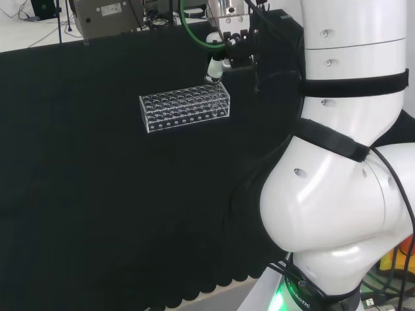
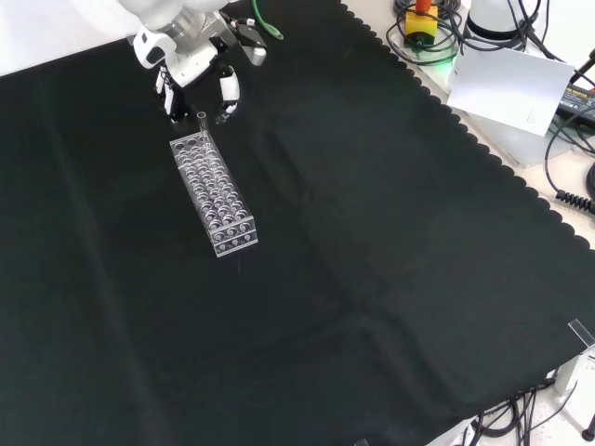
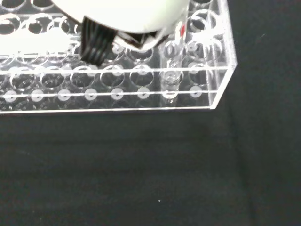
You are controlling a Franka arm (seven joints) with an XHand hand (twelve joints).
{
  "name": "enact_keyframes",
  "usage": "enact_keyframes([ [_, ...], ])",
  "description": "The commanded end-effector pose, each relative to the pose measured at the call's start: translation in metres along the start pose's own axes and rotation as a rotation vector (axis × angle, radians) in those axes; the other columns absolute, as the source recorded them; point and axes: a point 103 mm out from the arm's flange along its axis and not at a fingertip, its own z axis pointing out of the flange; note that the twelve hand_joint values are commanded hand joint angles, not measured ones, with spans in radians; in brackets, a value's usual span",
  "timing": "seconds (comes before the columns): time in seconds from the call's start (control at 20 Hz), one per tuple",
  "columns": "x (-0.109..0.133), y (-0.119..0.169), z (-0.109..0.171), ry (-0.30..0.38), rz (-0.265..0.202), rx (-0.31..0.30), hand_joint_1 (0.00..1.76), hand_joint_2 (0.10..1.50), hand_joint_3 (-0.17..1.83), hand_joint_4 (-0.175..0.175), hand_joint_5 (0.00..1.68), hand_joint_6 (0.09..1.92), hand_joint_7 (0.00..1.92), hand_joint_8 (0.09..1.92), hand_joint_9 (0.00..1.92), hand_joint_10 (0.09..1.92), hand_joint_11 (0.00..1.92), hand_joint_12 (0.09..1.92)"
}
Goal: Pick up the test tube.
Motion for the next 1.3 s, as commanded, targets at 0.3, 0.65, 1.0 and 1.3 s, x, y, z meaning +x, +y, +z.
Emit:
enact_keyframes([
  [0.3,0.008,0.007,0.010,-0.039,-0.015,-0.009,1.17,0.54,0.85,-0.114,0.78,0.68,1.11,0.69,0.96,0.54,0.61,1.29],
  [0.65,0.004,0.015,0.009,-0.079,0.006,-0.040,1.34,0.73,0.55,-0.149,1.01,0.70,1.23,0.73,1.09,0.47,0.68,1.25],
  [1.0,-0.002,0.017,0.000,-0.108,0.024,-0.101,1.29,0.98,0.08,-0.175,1.17,0.67,1.22,0.69,1.21,0.47,0.78,1.18],
  [1.3,-0.002,0.016,-0.008,-0.068,0.020,-0.103,1.42,0.74,0.44,-0.175,1.27,0.49,1.38,0.71,1.37,0.19,0.96,1.06],
])
